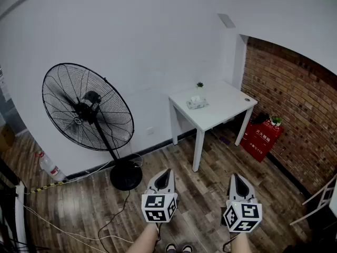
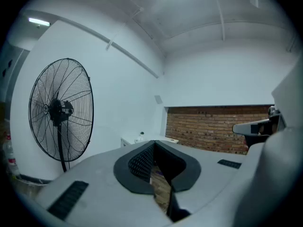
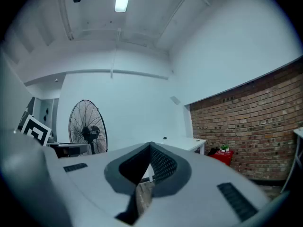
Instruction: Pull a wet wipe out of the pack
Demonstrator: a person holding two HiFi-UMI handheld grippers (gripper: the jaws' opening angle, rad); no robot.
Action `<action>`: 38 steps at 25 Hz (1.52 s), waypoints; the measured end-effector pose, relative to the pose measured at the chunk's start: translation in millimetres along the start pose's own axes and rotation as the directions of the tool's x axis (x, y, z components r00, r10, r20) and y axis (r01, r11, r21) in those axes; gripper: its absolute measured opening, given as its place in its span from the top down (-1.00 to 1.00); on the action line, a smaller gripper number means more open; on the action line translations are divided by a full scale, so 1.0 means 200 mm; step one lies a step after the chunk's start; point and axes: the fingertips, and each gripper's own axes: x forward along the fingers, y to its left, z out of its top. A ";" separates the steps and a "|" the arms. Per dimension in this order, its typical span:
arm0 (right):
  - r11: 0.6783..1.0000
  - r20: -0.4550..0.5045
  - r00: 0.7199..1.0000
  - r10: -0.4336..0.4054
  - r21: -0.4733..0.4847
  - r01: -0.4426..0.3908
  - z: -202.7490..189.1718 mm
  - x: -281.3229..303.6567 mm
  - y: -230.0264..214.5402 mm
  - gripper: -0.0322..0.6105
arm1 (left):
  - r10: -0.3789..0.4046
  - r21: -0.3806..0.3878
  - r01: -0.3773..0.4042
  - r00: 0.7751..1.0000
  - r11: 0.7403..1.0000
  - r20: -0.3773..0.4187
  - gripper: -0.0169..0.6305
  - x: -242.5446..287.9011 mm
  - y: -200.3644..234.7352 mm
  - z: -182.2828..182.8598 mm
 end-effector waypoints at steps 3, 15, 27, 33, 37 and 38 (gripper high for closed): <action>1.000 -0.001 1.000 0.002 -0.001 -0.002 -0.01 0.01 0.00 0.90 | -0.008 0.025 0.007 1.000 1.000 0.007 0.95 0.00 -0.02 0.01; 0.998 0.014 1.000 0.013 0.055 -0.014 -0.02 0.04 0.05 0.90 | 0.000 0.018 0.000 1.000 1.000 0.002 0.95 0.02 0.08 0.02; 0.999 0.002 1.000 -0.002 0.046 0.002 -0.03 0.09 0.11 0.75 | 0.006 -0.011 -0.006 1.000 1.000 0.000 0.95 0.03 0.19 0.01; 0.999 -0.015 1.000 -0.008 0.042 0.009 -0.06 0.11 0.09 0.62 | 0.012 -0.020 -0.013 1.000 1.000 -0.013 0.95 0.06 0.19 -0.02; 0.999 -0.013 1.000 -0.011 0.040 0.011 -0.05 0.13 0.05 0.57 | 0.022 -0.022 -0.022 1.000 1.000 -0.015 0.95 0.09 0.18 -0.02; 0.999 -0.013 1.000 -0.011 0.041 0.011 -0.05 0.13 0.04 0.57 | 0.024 -0.023 -0.024 1.000 0.999 -0.015 0.95 0.10 0.18 -0.03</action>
